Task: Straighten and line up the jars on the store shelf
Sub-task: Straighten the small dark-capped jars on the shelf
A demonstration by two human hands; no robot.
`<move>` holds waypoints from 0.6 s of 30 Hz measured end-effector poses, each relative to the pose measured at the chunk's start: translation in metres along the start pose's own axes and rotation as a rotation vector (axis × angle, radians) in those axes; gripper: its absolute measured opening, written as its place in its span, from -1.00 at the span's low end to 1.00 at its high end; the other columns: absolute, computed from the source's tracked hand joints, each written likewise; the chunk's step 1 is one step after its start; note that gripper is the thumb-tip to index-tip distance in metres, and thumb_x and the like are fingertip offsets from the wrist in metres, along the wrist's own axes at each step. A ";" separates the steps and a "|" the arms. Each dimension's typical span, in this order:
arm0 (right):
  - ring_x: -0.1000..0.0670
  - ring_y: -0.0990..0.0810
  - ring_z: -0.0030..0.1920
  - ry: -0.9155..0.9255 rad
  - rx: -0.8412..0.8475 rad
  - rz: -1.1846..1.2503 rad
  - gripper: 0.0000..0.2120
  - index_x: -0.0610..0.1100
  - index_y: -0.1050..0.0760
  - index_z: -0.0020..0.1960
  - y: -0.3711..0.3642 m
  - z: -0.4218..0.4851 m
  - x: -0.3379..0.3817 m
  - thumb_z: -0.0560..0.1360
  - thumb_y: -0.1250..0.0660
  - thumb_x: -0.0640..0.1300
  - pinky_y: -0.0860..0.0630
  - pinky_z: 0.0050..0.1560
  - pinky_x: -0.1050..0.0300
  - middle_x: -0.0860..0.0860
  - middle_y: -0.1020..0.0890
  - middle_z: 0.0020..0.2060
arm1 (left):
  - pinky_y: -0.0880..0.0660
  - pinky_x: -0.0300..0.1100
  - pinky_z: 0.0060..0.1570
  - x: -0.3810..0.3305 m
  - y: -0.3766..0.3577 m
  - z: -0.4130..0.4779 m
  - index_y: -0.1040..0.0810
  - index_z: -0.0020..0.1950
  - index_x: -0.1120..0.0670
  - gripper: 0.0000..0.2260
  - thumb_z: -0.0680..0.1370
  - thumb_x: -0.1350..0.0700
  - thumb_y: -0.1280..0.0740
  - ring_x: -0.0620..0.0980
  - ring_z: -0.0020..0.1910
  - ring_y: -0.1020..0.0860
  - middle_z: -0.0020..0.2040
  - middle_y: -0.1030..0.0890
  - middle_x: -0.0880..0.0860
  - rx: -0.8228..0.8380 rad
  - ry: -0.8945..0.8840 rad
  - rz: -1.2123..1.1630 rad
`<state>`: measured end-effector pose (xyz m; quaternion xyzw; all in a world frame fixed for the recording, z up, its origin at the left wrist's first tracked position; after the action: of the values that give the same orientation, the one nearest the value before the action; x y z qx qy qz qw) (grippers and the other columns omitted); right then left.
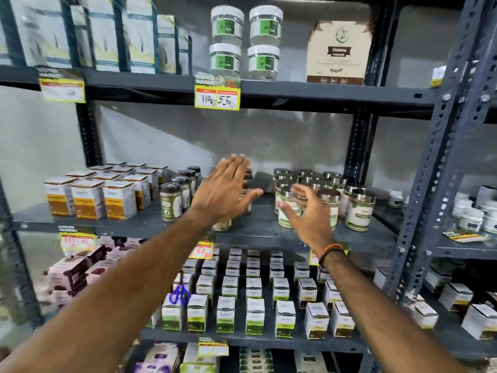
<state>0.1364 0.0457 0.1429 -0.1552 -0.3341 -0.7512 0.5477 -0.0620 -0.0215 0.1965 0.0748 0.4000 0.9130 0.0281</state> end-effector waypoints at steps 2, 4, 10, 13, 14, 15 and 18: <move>0.08 -0.62 0.21 -0.030 0.071 0.030 -0.31 -0.10 -0.42 0.46 -0.034 0.002 0.012 0.44 -0.56 0.11 -0.57 0.24 0.11 -0.01 -0.59 0.34 | 0.04 0.00 0.56 0.040 0.019 -0.012 -0.15 0.65 0.17 -0.19 0.63 -0.41 0.04 0.17 0.62 -0.17 0.64 -0.22 0.21 -0.037 0.064 0.026; -0.01 -0.60 0.27 -0.074 0.152 0.057 -0.20 -0.12 -0.36 0.51 -0.069 0.002 0.019 0.41 -0.57 0.15 -0.56 0.27 0.03 -0.05 -0.54 0.40 | 0.03 0.01 0.57 0.082 0.026 -0.030 -0.16 0.65 0.17 -0.19 0.61 -0.40 0.02 0.17 0.62 -0.17 0.64 -0.23 0.20 -0.027 0.139 0.033; -0.09 -0.52 0.36 -0.184 0.236 0.015 -0.02 -0.10 -0.25 0.55 -0.137 -0.006 0.008 0.32 -0.57 0.31 -0.49 0.34 -0.08 -0.06 -0.47 0.46 | -0.30 0.13 0.47 0.178 0.003 -0.090 -0.23 0.61 0.17 -0.24 0.61 -0.36 -0.04 0.20 0.56 -0.28 0.58 -0.34 0.22 0.057 0.293 0.075; -0.12 -0.48 0.40 -0.216 0.280 -0.010 0.04 -0.09 -0.18 0.59 -0.161 -0.012 -0.002 0.31 -0.57 0.31 -0.47 0.36 -0.15 -0.09 -0.43 0.49 | -0.37 0.16 0.41 0.205 -0.029 -0.114 -0.22 0.61 0.17 -0.19 0.60 -0.42 0.02 0.22 0.55 -0.30 0.57 -0.34 0.22 0.137 0.359 0.055; -0.14 -0.48 0.40 -0.224 0.291 -0.024 0.08 -0.10 -0.17 0.60 -0.167 -0.014 -0.006 0.29 -0.57 0.32 -0.46 0.36 -0.16 -0.10 -0.42 0.50 | -0.38 0.16 0.40 0.213 -0.041 -0.121 -0.21 0.61 0.17 -0.18 0.59 -0.44 0.04 0.21 0.56 -0.29 0.58 -0.34 0.21 0.163 0.382 0.042; -0.14 -0.47 0.40 -0.227 0.302 -0.042 0.10 -0.11 -0.16 0.60 -0.173 -0.015 -0.008 0.27 -0.57 0.33 -0.46 0.36 -0.15 -0.10 -0.42 0.50 | -0.38 0.16 0.41 0.219 -0.054 -0.127 -0.20 0.61 0.17 -0.15 0.57 -0.46 0.08 0.20 0.56 -0.28 0.59 -0.32 0.21 0.192 0.401 0.028; 0.00 -0.55 0.23 -0.194 0.308 -0.078 0.01 -0.07 -0.25 0.54 -0.182 -0.015 -0.009 0.28 -0.58 0.33 -0.49 0.17 0.16 0.06 -0.54 0.30 | -0.34 0.15 0.44 0.230 -0.090 -0.140 -0.18 0.63 0.16 -0.08 0.54 -0.51 0.11 0.20 0.56 -0.28 0.61 -0.30 0.20 0.276 0.426 -0.011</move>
<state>-0.0266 0.0744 0.0664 -0.1281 -0.5023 -0.6934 0.5005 -0.3119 -0.0362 0.0628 -0.1185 0.5181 0.8448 -0.0622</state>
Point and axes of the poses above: each hand's wrist, its own z-axis towards the middle knuckle, its own y-axis out of the back of the hand, x = y × z, the point moved 10 cm from there along z, towards the middle knuckle
